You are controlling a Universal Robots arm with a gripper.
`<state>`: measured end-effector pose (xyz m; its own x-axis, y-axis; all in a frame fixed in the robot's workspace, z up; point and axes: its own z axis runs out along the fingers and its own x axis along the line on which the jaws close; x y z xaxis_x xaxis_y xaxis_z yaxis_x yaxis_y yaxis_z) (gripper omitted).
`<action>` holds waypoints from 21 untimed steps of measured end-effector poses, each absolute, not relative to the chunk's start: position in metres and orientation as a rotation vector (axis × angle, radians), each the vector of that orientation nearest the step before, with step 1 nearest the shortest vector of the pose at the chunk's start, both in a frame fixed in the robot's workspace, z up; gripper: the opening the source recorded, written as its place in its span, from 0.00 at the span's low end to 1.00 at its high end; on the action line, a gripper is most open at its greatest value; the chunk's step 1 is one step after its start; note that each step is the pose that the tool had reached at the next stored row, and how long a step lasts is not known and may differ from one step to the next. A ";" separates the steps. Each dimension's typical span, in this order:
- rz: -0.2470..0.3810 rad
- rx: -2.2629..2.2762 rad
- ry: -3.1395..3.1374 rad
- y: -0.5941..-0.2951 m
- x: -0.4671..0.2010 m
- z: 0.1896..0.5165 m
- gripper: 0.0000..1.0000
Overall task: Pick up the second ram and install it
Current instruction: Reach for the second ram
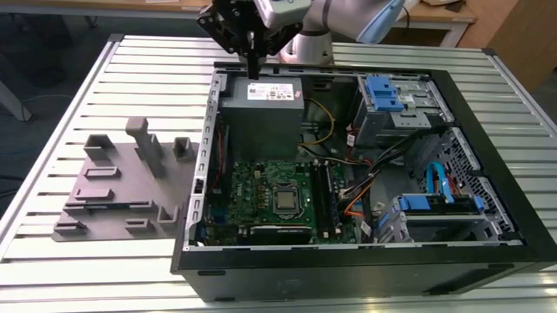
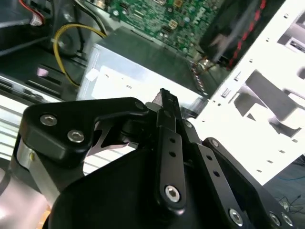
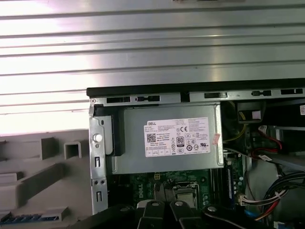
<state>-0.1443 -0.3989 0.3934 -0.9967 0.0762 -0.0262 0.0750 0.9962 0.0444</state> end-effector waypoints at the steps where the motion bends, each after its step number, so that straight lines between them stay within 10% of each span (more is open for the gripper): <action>1: 0.068 0.118 3.110 -0.399 -0.147 0.393 0.07; 21: 0.068 0.118 3.108 -0.399 -0.206 0.393 0.07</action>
